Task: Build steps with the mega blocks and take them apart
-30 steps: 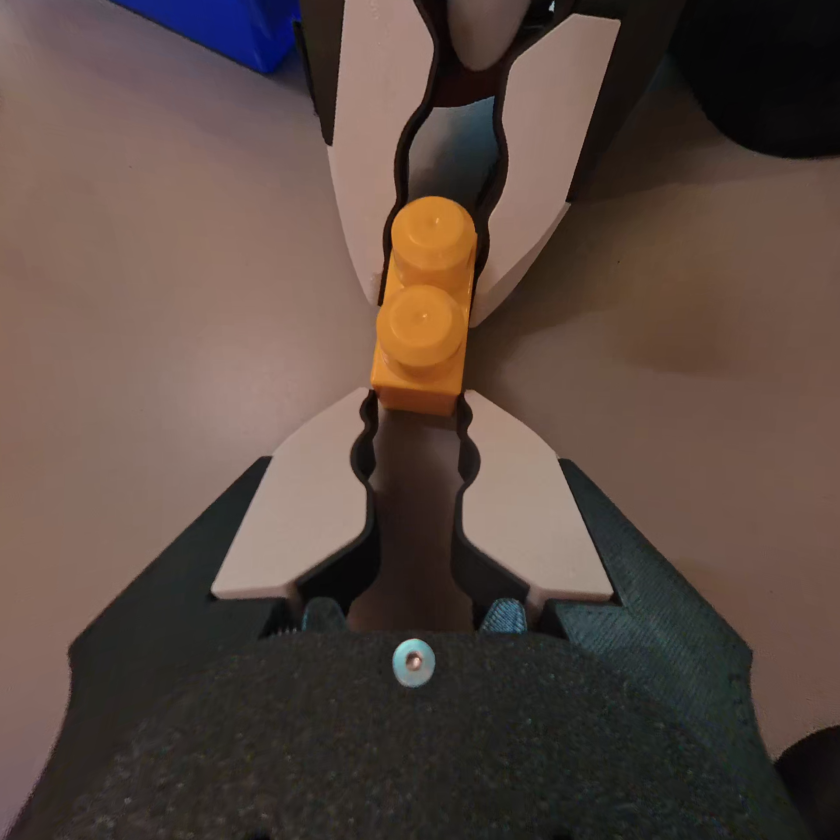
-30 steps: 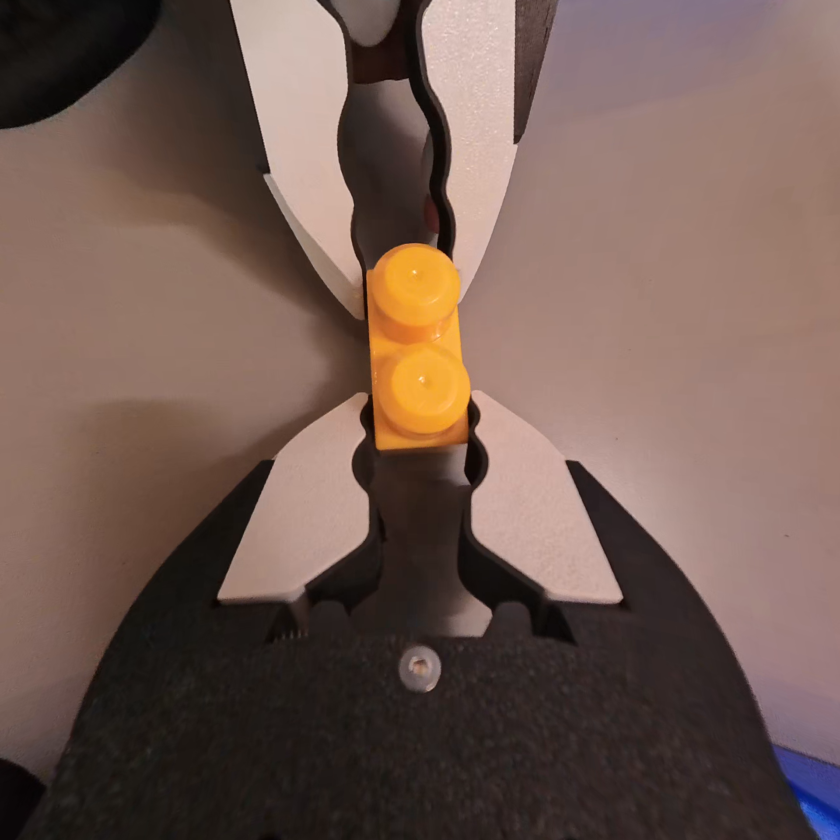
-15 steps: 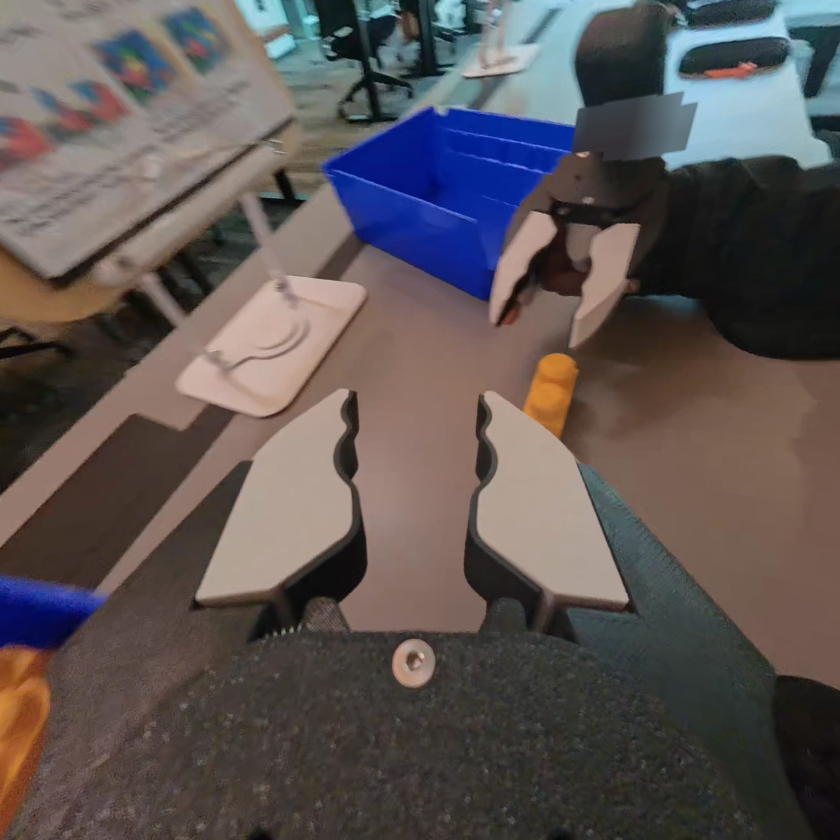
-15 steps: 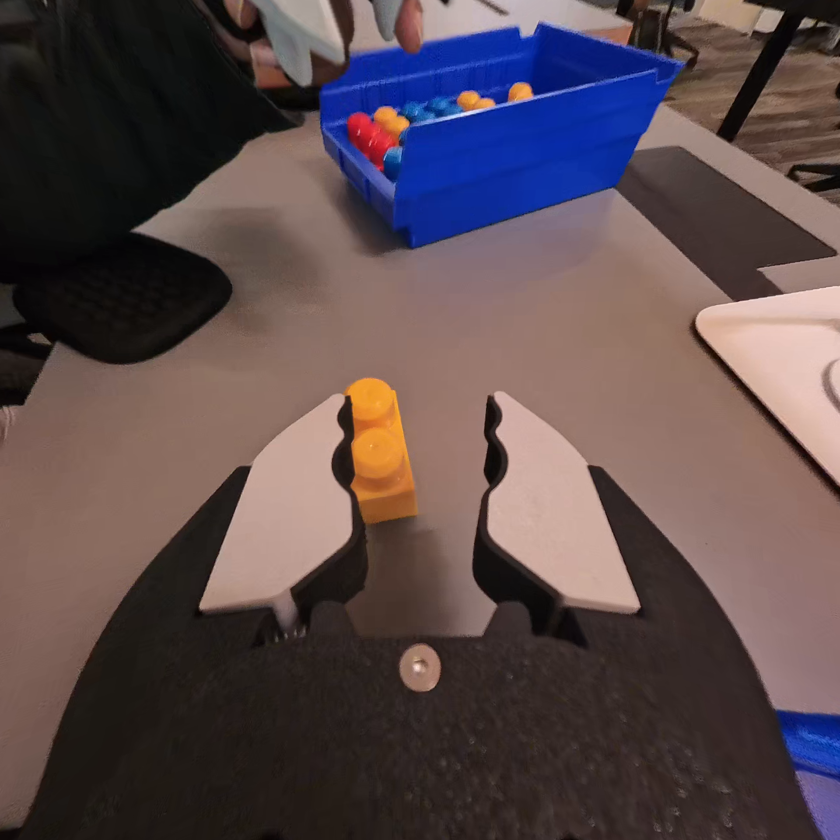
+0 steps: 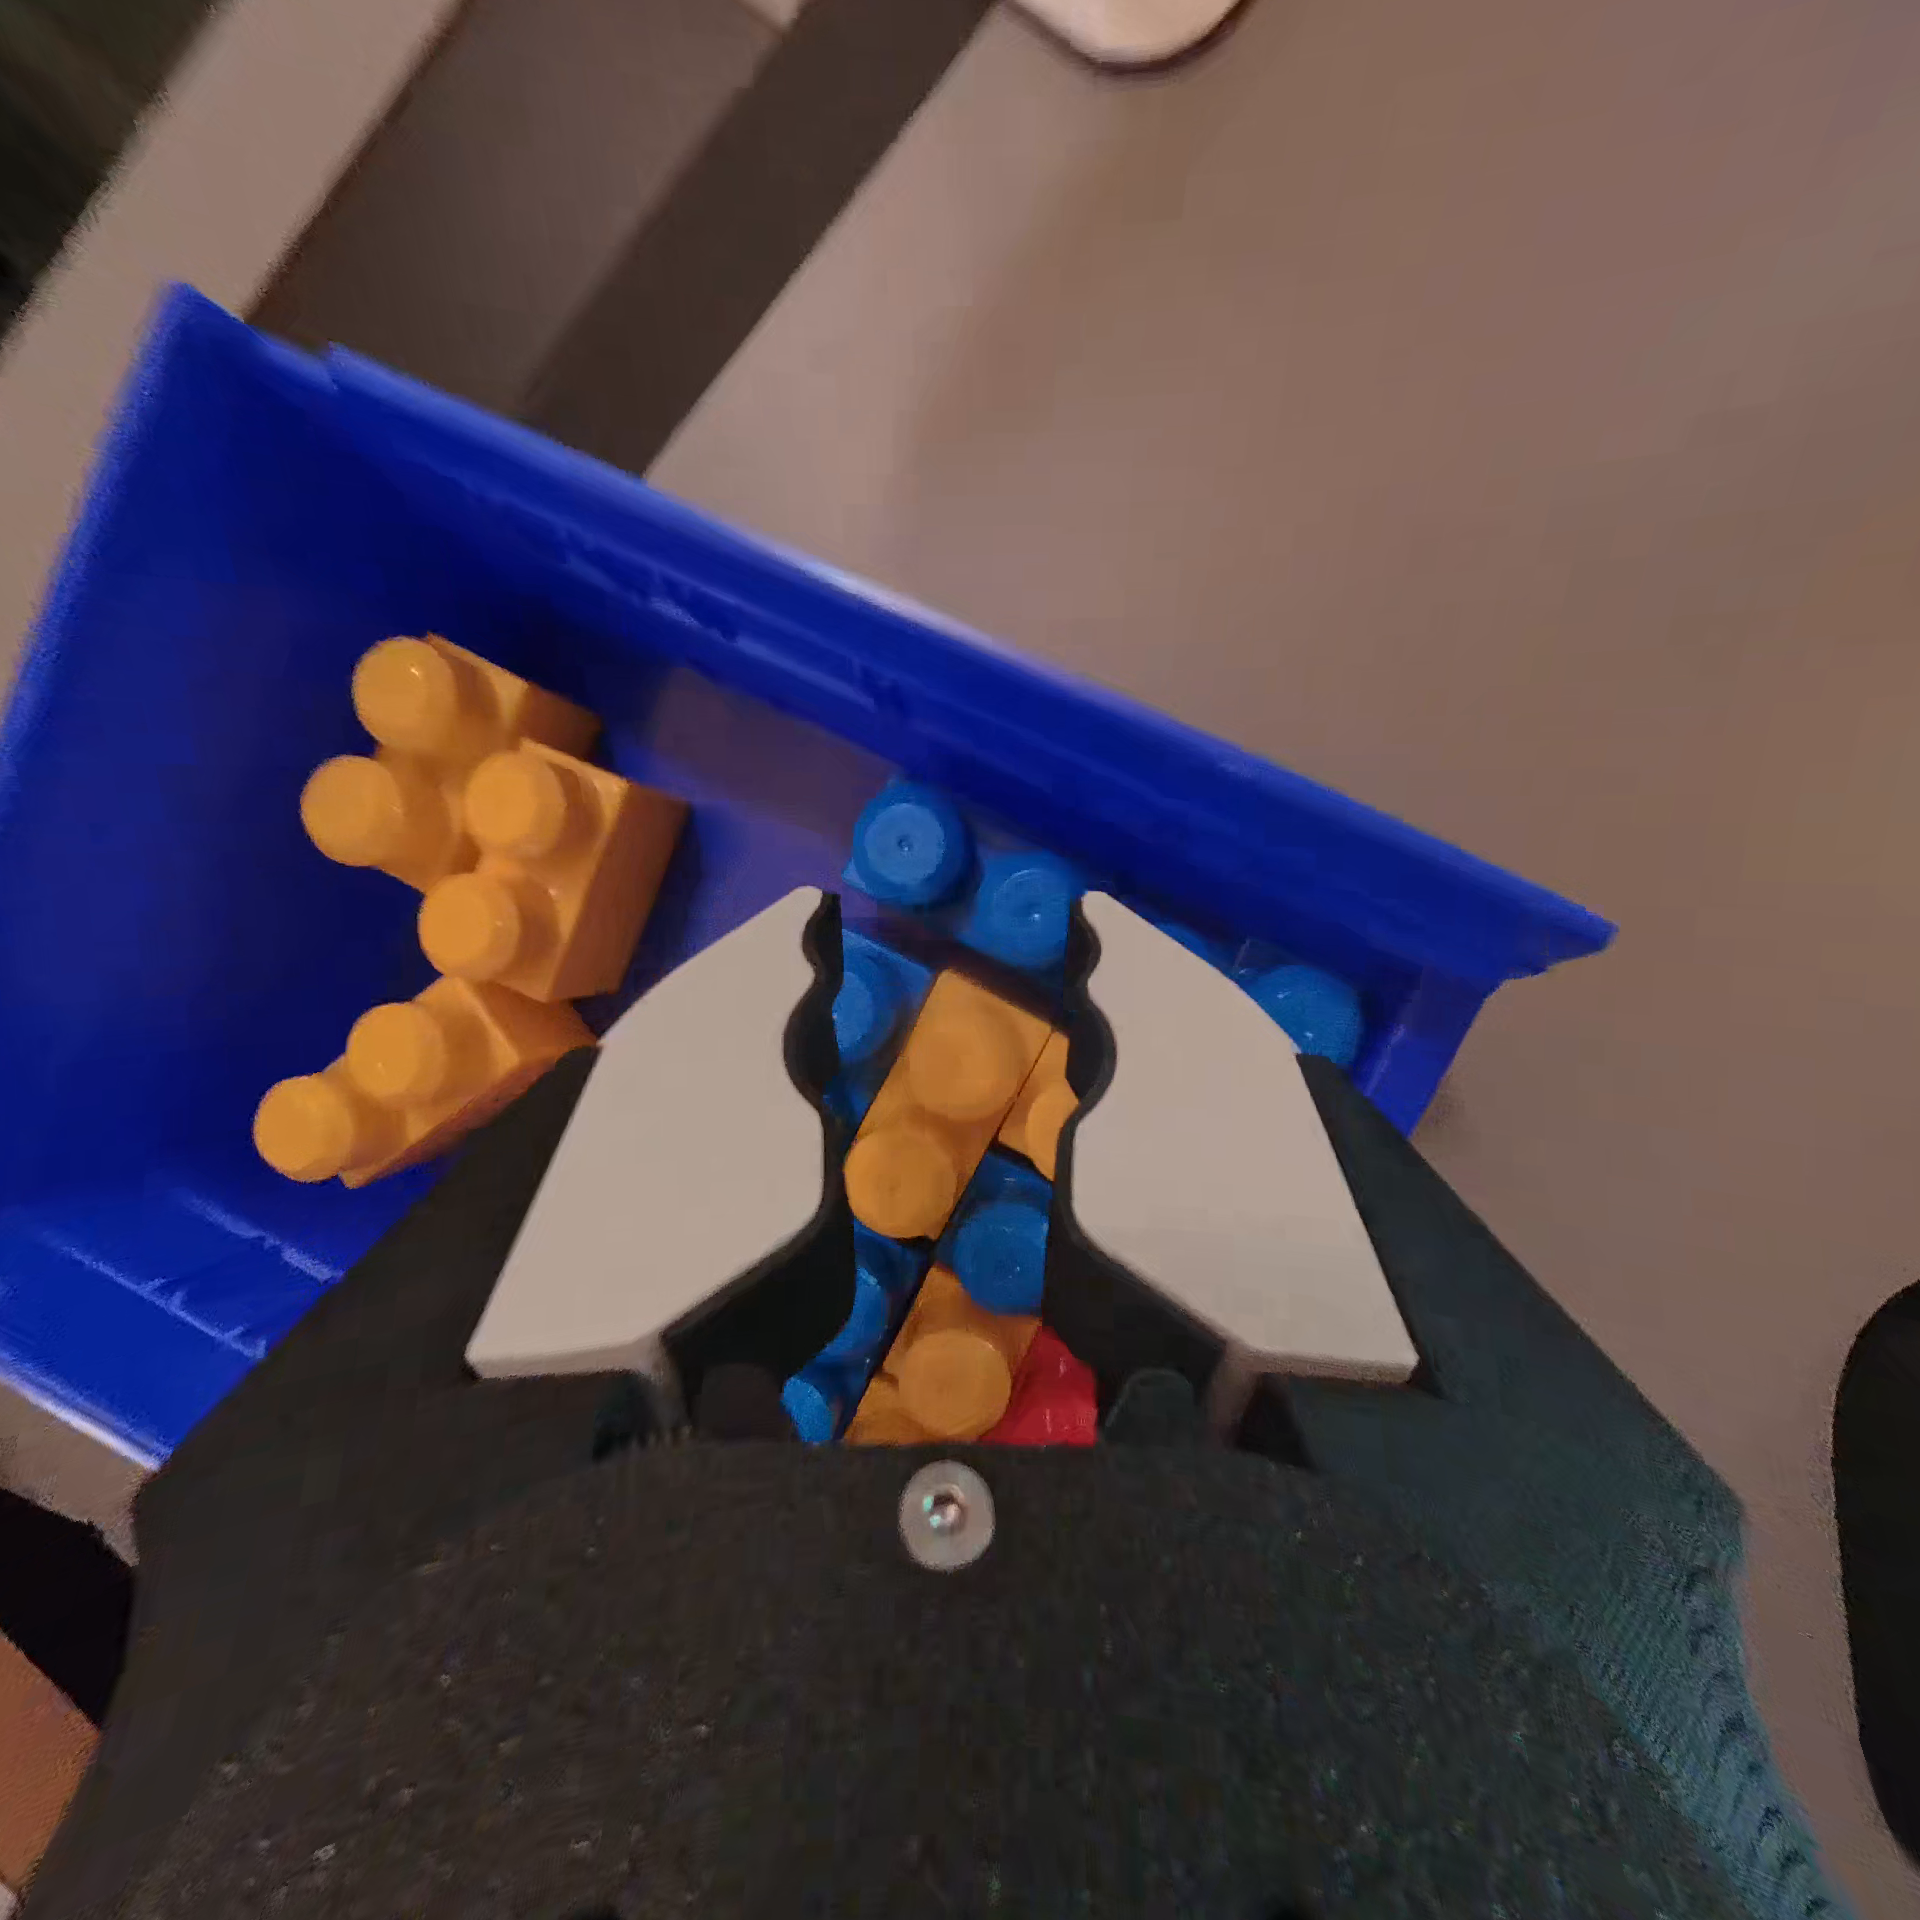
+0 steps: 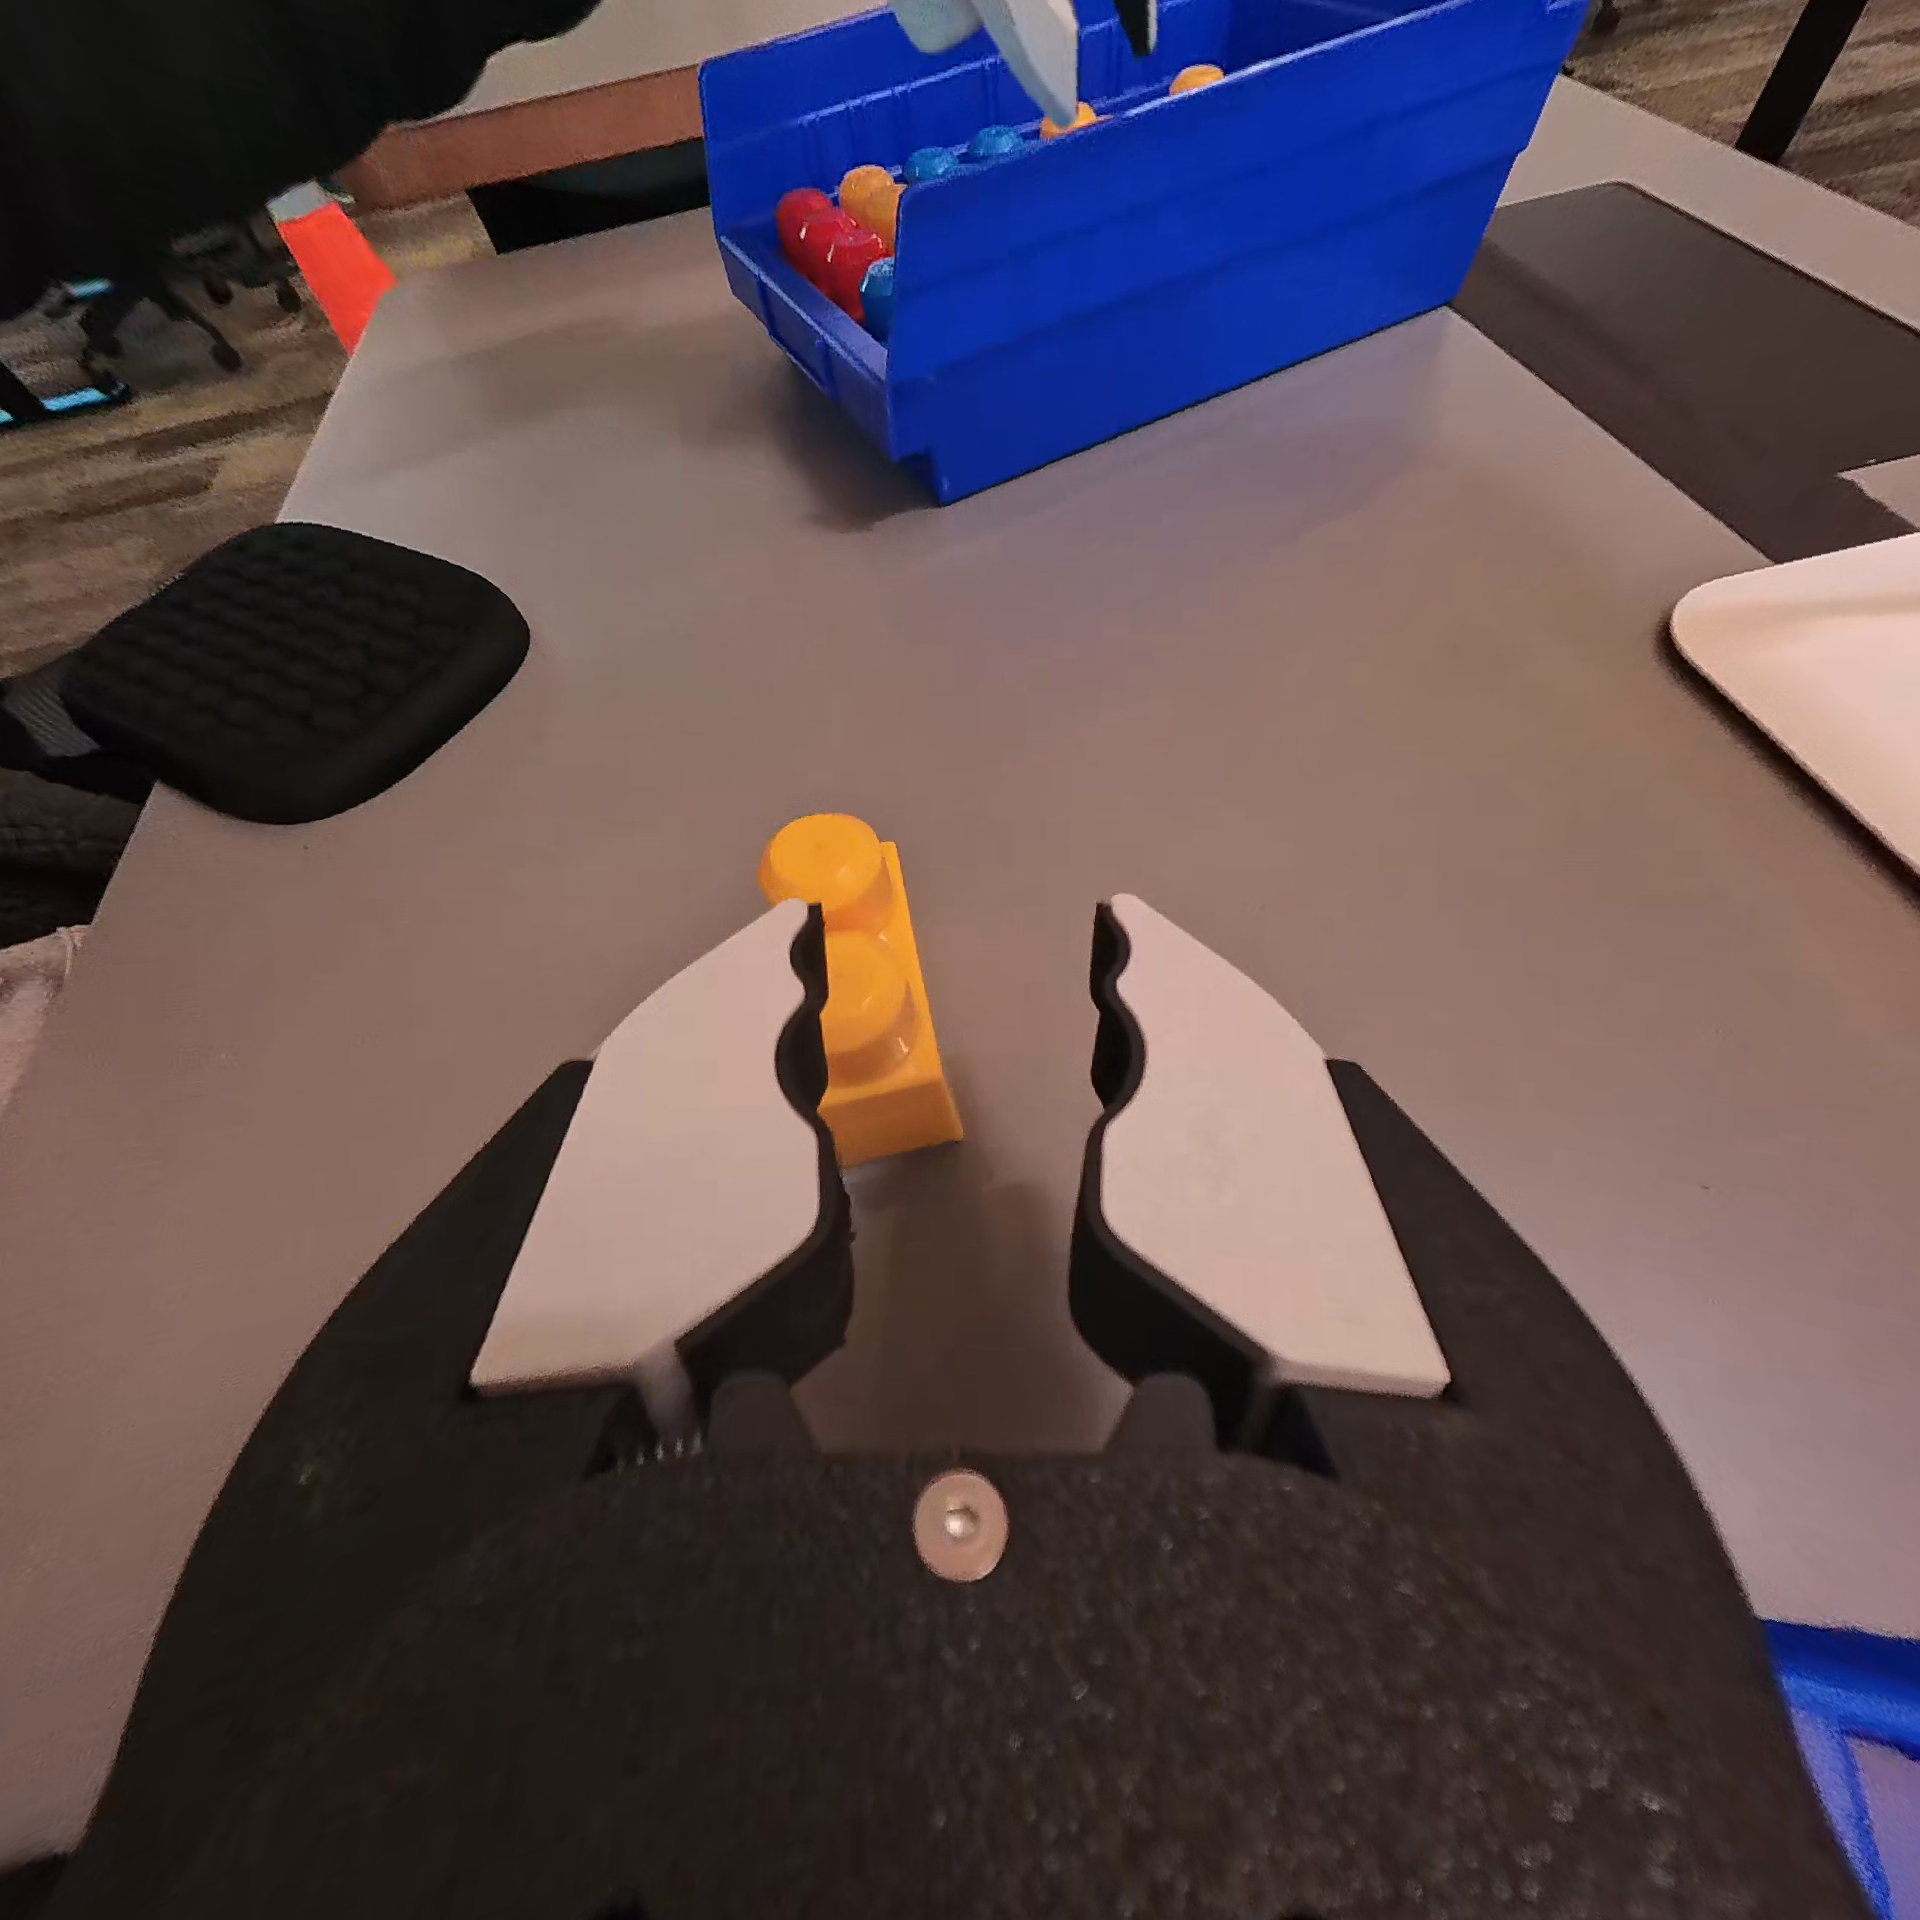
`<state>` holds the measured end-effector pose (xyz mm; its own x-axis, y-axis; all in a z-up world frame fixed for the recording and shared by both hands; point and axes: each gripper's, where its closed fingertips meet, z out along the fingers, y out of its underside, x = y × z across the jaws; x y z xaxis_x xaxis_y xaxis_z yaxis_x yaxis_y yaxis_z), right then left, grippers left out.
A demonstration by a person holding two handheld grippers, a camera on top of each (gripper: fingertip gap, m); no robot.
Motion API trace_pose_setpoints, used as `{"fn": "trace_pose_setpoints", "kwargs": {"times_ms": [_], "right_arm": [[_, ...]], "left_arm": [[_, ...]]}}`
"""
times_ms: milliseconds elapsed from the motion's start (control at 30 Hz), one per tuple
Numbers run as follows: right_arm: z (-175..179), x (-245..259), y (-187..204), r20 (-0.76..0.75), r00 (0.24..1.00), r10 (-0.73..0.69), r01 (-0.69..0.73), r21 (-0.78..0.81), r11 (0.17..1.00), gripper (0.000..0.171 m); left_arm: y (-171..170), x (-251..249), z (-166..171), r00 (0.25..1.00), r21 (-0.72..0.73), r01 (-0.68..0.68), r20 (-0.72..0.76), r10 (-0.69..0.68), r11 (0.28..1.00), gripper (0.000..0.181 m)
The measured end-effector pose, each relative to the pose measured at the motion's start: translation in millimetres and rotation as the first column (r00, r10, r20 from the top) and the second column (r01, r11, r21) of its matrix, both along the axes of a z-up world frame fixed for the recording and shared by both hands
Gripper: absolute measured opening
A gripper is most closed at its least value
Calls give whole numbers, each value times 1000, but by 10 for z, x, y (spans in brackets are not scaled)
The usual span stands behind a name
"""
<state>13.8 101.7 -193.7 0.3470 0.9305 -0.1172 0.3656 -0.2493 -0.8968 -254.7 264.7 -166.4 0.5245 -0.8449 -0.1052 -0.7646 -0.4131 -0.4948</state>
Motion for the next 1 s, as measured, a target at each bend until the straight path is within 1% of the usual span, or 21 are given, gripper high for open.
{"fn": "trace_pose_setpoints", "kwargs": {"times_ms": [67,133,233,367,433,567,633,833,1000], "right_arm": [[-14,0,-1,3,1000,0,0,-4,1000,49],[-31,2,-4,11,1000,-1,1,-7,1000,48],[-50,8,-7,21,1000,1,0,-11,1000,48],[-66,11,3,27,1000,-3,3,-17,1000,48],[-80,10,1,33,999,-2,3,-20,1000,48],[-80,20,8,39,999,-9,10,-16,1000,48],[-77,28,13,42,999,-13,14,-12,1000,47],[-48,34,28,29,999,-22,22,-7,1000,47],[-56,25,32,36,999,-25,25,-2,1000,47]], "left_arm": [[61,0,-133,999,-62,-33,-39,31,998,37],[163,-7,-218,995,-93,-88,-61,82,992,36],[176,35,-335,990,-193,-134,-56,126,972,36],[223,50,-449,986,-199,-156,-93,140,968,37],[266,56,-451,983,-172,-167,-109,150,971,28],[260,63,-444,981,-136,-140,-151,119,981,28],[293,26,-381,980,-90,-140,-154,125,986,29],[307,3,116,989,7,-148,15,148,989,28],[304,-89,355,984,76,-176,54,173,981,27]]}}
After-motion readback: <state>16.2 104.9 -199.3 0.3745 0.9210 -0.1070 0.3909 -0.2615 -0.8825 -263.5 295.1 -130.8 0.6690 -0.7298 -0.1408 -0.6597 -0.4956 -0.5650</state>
